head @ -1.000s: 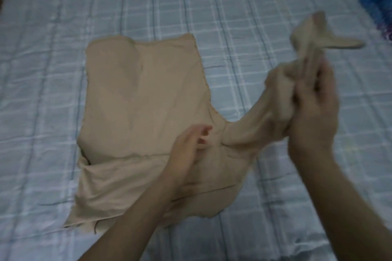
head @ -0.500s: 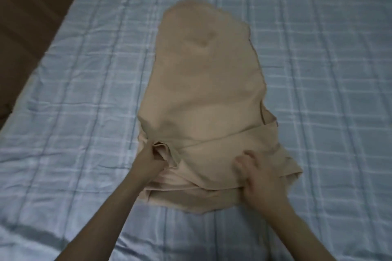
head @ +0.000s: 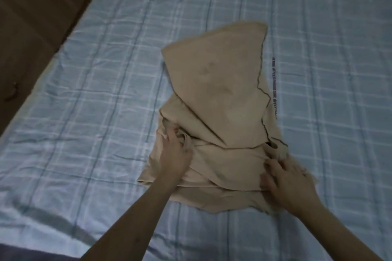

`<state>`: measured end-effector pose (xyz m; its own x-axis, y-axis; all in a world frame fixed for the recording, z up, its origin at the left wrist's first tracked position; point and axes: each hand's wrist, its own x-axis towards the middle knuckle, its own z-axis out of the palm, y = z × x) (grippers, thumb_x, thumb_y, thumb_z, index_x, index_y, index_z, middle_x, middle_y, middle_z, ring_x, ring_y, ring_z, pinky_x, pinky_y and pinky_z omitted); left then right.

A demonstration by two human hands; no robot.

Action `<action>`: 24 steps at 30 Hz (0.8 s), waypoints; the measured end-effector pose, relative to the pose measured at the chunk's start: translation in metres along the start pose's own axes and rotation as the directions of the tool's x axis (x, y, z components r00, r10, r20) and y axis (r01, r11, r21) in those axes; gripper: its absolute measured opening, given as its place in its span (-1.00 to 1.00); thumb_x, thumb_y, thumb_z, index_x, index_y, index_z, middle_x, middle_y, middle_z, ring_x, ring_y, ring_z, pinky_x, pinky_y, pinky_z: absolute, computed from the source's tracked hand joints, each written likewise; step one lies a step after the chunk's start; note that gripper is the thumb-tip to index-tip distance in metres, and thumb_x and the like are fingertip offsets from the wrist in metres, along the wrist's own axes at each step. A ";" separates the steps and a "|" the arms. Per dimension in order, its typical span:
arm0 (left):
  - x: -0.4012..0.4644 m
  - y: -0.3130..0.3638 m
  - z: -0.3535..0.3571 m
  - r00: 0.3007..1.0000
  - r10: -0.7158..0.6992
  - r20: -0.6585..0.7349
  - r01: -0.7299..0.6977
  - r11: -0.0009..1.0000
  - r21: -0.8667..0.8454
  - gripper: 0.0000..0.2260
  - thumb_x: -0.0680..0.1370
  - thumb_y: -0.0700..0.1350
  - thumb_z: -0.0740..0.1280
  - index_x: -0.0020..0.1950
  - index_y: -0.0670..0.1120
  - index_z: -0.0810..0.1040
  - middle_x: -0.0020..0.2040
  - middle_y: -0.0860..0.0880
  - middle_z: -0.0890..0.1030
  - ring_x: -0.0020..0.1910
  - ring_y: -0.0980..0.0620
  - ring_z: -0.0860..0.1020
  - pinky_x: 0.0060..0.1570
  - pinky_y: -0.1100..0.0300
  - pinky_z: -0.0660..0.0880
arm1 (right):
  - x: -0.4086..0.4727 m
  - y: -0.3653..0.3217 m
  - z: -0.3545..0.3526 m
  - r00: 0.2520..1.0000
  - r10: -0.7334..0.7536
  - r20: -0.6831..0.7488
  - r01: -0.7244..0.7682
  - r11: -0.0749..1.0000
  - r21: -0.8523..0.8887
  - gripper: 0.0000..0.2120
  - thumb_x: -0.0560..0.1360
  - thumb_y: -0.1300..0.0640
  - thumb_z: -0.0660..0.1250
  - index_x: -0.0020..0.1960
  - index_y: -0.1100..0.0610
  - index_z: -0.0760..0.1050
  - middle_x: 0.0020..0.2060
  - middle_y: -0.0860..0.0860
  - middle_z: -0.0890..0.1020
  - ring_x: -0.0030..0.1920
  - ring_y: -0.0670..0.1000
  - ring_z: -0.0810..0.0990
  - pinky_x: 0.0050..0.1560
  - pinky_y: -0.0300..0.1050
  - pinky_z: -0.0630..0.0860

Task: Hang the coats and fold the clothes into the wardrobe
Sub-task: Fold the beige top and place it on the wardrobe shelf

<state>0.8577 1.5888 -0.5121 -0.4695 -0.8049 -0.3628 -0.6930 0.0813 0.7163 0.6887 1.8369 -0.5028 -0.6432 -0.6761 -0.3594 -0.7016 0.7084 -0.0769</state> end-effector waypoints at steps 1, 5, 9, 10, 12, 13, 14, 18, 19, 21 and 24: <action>-0.002 0.000 -0.005 0.997 -0.012 -0.070 0.009 0.999 -0.042 -0.48 0.48 -0.16 0.36 0.38 -0.01 0.24 -0.06 -0.03 0.54 -0.14 0.02 0.54 -0.20 0.13 0.48 | 0.002 -0.002 -0.001 1.000 0.002 0.011 -0.002 1.000 0.012 -0.68 0.51 -0.16 0.09 0.14 -0.02 0.41 0.10 0.11 0.52 -0.17 0.18 0.56 -0.25 -0.01 0.43; -0.013 -0.025 -0.036 0.962 -0.024 -0.273 -0.025 0.985 -0.173 -0.66 0.47 -0.38 0.21 0.07 0.03 0.34 -0.28 -0.04 0.44 -0.36 -0.01 0.45 -0.37 0.10 0.40 | 0.006 0.000 0.001 0.996 -0.012 0.086 0.014 0.999 -0.031 -0.50 0.46 -0.13 0.18 0.36 -0.03 0.28 0.16 0.14 0.39 -0.06 0.21 0.52 -0.21 -0.02 0.45; -0.021 -0.038 -0.046 0.989 -0.084 -0.120 0.063 0.983 -0.170 -0.85 0.56 -0.17 0.26 -0.03 0.08 0.36 -0.26 -0.11 0.53 -0.34 -0.07 0.52 -0.40 0.04 0.45 | -0.002 0.001 0.007 1.000 -0.012 -0.016 0.011 0.998 -0.068 -0.32 0.33 -0.25 0.15 0.40 -0.01 0.34 0.20 0.22 0.41 0.00 0.28 0.49 -0.10 0.19 0.52; -0.021 -0.034 -0.043 0.993 -0.098 -0.059 0.085 0.977 -0.195 -0.88 0.56 -0.06 0.30 0.01 0.07 0.36 -0.22 -0.08 0.55 -0.28 -0.05 0.56 -0.36 0.09 0.47 | -0.004 0.001 0.008 0.999 -0.017 -0.028 0.015 0.997 -0.079 -0.30 0.32 -0.26 0.16 0.40 -0.01 0.36 0.23 0.24 0.40 0.03 0.29 0.48 -0.04 0.23 0.49; -0.017 -0.024 -0.032 0.998 -0.055 0.013 0.056 0.981 -0.186 -0.67 0.50 0.09 0.39 0.15 0.06 0.35 -0.11 0.03 0.57 -0.16 0.03 0.57 -0.21 0.15 0.47 | -0.007 0.002 0.011 0.999 -0.025 -0.033 0.022 0.995 -0.096 -0.27 0.30 -0.29 0.18 0.42 -0.01 0.36 0.29 0.26 0.37 0.10 0.31 0.45 0.06 0.30 0.45; -0.013 -0.022 -0.027 1.000 -0.003 0.005 0.004 0.991 -0.135 -0.60 0.48 0.06 0.43 0.22 0.04 0.34 -0.05 0.08 0.56 -0.12 0.06 0.56 -0.16 0.15 0.47 | -0.007 0.003 0.013 0.999 -0.033 -0.030 0.029 0.995 -0.100 -0.25 0.30 -0.30 0.18 0.42 -0.02 0.36 0.31 0.26 0.36 0.14 0.33 0.44 0.09 0.32 0.43; -0.010 -0.021 -0.023 0.998 0.061 -0.021 -0.062 0.996 -0.071 -0.58 0.48 -0.03 0.42 0.27 0.00 0.34 -0.01 0.09 0.56 -0.10 0.04 0.57 -0.14 0.14 0.46 | -0.007 0.004 0.014 0.999 -0.038 -0.013 0.036 0.995 -0.092 -0.25 0.30 -0.31 0.18 0.43 -0.01 0.35 0.31 0.26 0.35 0.17 0.34 0.43 0.12 0.35 0.43; -0.014 -0.024 -0.032 0.988 0.090 -0.127 -0.094 0.995 -0.030 -0.65 0.47 -0.25 0.31 0.17 0.06 0.36 -0.23 0.04 0.56 -0.32 -0.03 0.54 -0.33 0.09 0.43 | -0.006 0.008 0.015 0.998 -0.057 0.015 0.058 0.997 -0.052 -0.24 0.34 -0.34 0.17 0.47 -0.02 0.31 0.35 0.26 0.30 0.25 0.37 0.40 0.13 0.37 0.44; -0.019 -0.028 -0.038 0.986 0.062 -0.152 -0.062 0.998 0.000 -0.66 0.47 -0.24 0.31 0.12 0.11 0.34 -0.31 0.03 0.54 -0.38 -0.02 0.52 -0.37 0.06 0.44 | -0.007 0.009 0.015 0.998 -0.067 0.014 0.067 0.997 -0.041 -0.25 0.36 -0.33 0.16 0.47 -0.01 0.31 0.35 0.26 0.31 0.25 0.38 0.41 0.13 0.36 0.44; -0.026 -0.045 -0.052 0.980 -0.002 -0.197 0.026 0.992 0.120 -0.66 0.44 -0.21 0.31 0.06 0.15 0.30 -0.35 0.00 0.52 -0.38 -0.04 0.52 -0.35 0.04 0.44 | -0.008 0.009 0.015 0.995 -0.094 0.022 0.094 0.995 -0.014 -0.28 0.41 -0.31 0.13 0.50 -0.03 0.27 0.37 0.26 0.30 0.29 0.37 0.38 0.17 0.34 0.41; -0.033 -0.072 -0.065 0.976 0.042 -0.215 0.025 0.953 0.303 -0.72 0.42 -0.14 0.28 0.07 0.07 0.32 -0.19 -0.04 0.52 -0.22 -0.15 0.52 -0.23 -0.02 0.44 | -0.011 0.008 0.014 0.989 -0.146 0.021 0.144 0.987 0.064 -0.30 0.41 -0.09 0.16 0.54 -0.01 0.17 0.44 0.24 0.22 0.41 0.29 0.24 0.27 0.34 0.30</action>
<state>0.9587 1.5716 -0.5135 -0.3698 -0.9084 -0.1953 -0.8380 0.2352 0.4924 0.6944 1.8531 -0.5126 -0.5276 -0.7676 -0.3639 -0.7657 0.6152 -0.1877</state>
